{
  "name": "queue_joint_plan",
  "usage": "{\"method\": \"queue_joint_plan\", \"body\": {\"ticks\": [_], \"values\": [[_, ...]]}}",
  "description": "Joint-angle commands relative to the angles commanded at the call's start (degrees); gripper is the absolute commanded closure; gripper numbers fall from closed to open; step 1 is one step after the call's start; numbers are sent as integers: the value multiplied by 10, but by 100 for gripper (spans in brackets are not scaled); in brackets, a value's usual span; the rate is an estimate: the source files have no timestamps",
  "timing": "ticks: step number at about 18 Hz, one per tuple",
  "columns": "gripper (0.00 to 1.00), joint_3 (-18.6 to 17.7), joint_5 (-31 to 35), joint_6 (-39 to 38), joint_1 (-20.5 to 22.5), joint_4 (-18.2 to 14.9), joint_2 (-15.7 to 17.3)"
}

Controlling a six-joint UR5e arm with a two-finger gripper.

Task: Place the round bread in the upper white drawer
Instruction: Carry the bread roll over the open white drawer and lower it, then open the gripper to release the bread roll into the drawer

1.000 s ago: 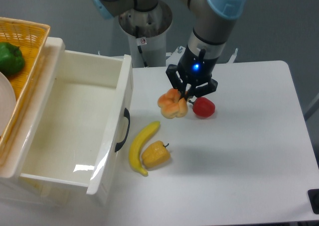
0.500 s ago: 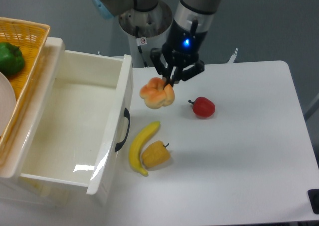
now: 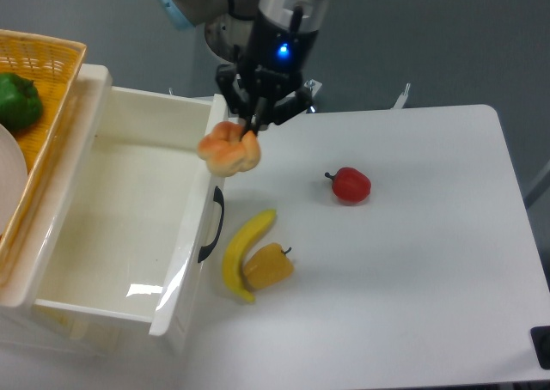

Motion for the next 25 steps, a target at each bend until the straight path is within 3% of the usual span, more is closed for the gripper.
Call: {"method": "queue_joint_plan", "body": {"ticks": [6, 11, 17, 21, 22, 25], "values": [[85, 0, -4, 4, -47, 2, -26], [84, -1, -4, 1, -71, 29, -43], [76, -2, -3, 5, -96, 36, -60], [57, -2, -4, 18, -106, 38, -68], [41, -2, -3, 23, -109, 38, -68], [31, -1, -3, 34, -113, 38, -72]]}}
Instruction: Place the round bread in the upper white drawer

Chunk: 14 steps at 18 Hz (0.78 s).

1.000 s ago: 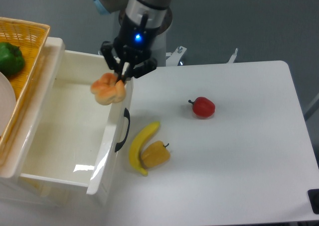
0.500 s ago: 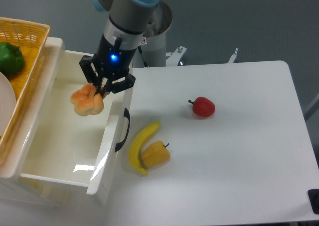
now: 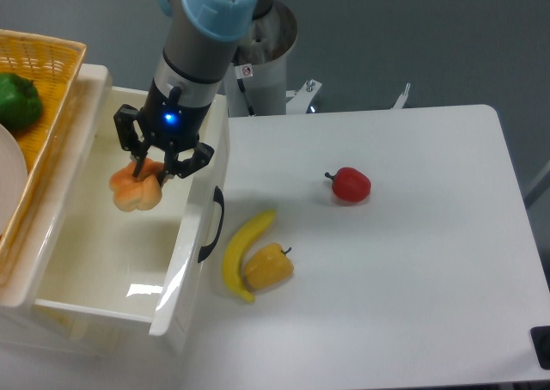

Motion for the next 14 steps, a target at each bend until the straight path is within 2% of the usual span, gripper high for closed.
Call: {"method": "queue_joint_plan", "body": {"ticks": [4, 14], "values": [[29, -4, 1, -1, -5, 18, -2], [28, -4, 3, -3, -11, 19, 2]]}}
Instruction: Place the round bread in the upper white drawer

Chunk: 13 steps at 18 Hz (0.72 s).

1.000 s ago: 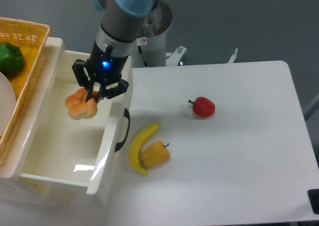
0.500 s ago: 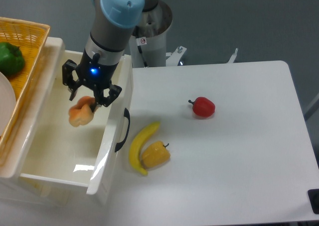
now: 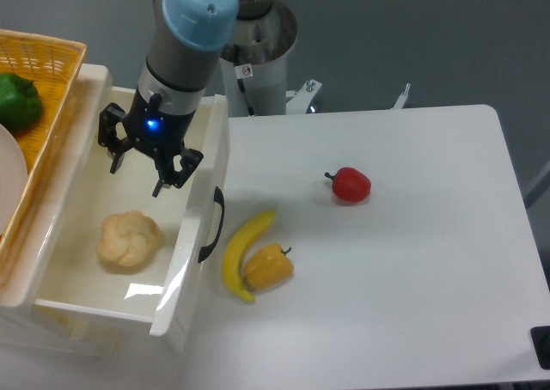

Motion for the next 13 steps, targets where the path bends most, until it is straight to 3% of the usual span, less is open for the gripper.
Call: {"method": "queue_joint_plan", "body": {"ticks": [4, 10, 13], "values": [[28, 2, 2, 4, 9, 1, 1], [27, 7, 2, 6, 63, 6, 4], [22, 5, 4, 45, 85, 5, 3]]}}
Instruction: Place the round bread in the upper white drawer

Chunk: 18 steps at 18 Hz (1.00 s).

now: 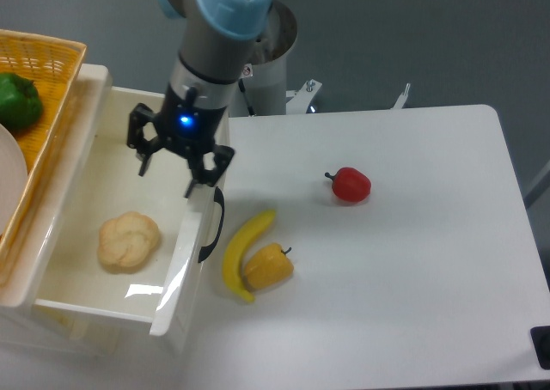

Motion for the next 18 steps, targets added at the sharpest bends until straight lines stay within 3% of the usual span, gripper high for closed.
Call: {"method": "queue_joint_plan", "body": {"ticks": [6, 10, 15, 18], "values": [[19, 7, 38, 69, 39, 4, -9], [5, 7, 99, 93, 58, 18, -14], [0, 6, 170, 116, 58, 22, -21], [0, 5, 221, 214, 58, 21, -21]]}}
